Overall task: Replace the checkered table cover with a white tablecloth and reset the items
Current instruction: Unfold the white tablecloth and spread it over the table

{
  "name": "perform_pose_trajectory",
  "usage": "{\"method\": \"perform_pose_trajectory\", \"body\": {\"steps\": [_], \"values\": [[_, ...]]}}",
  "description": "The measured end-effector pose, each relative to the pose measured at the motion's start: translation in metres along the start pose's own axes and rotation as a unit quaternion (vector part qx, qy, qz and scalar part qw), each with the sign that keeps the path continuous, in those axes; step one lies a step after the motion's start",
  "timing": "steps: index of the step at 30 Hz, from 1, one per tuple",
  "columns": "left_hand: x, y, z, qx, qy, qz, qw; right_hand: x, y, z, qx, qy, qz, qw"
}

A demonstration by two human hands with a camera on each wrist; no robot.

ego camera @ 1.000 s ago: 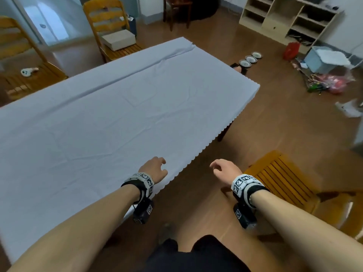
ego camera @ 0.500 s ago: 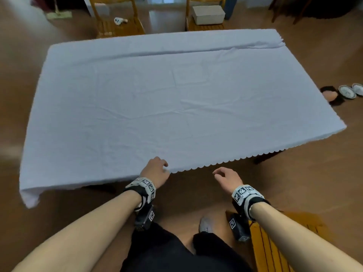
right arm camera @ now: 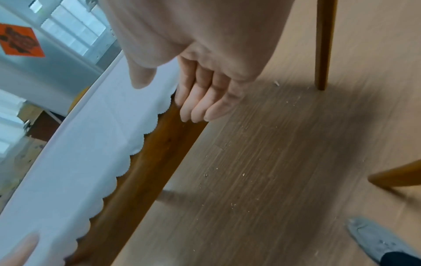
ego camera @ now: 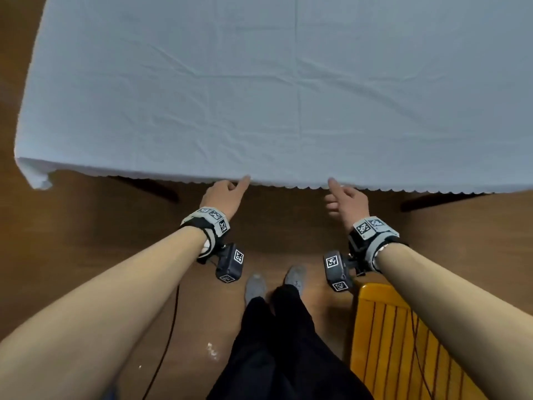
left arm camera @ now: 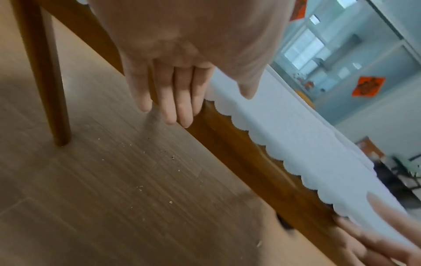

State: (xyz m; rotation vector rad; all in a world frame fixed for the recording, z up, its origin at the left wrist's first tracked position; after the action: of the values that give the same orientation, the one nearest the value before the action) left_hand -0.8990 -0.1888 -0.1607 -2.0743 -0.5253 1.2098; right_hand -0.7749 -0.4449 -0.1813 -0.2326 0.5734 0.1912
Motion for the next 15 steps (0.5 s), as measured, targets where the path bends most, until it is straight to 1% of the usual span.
{"method": "perform_pose_trajectory", "body": {"steps": [2, 4, 6, 8, 12, 15], "values": [[0.004, 0.0, 0.001, -0.024, -0.039, -0.009, 0.999, 0.005, 0.003, 0.003, 0.009, -0.004, -0.036, 0.999], [0.013, 0.004, 0.005, -0.058, -0.071, 0.003, 0.996, 0.01, 0.004, 0.0, 0.001, -0.002, -0.068, 0.998], [0.017, 0.01, 0.008, -0.124, -0.09, 0.018, 0.988, 0.013, 0.004, -0.005, 0.012, 0.001, -0.094, 0.996], [0.018, 0.016, 0.008, -0.215, -0.092, 0.018, 0.972, 0.014, 0.005, -0.008, 0.021, -0.014, -0.107, 0.994], [0.01, 0.026, -0.001, -0.383, -0.107, -0.03, 0.917, 0.006, 0.004, -0.013, 0.017, -0.057, -0.14, 0.988], [0.005, 0.031, -0.001, -0.504, -0.122, -0.036, 0.854, -0.001, 0.003, -0.016, 0.032, -0.064, -0.15, 0.986]]}}
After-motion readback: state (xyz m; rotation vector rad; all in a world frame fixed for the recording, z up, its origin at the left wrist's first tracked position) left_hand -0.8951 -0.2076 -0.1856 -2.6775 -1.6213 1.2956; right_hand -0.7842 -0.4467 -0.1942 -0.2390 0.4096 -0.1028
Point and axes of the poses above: each hand's wrist, its own x-axis towards the middle knuckle, its own y-axis out of the palm, z = x × y, the point moved 1 cm from there along x, towards the middle knuckle, and after that the axes turned 6 degrees about -y, right-handed, at the moved point
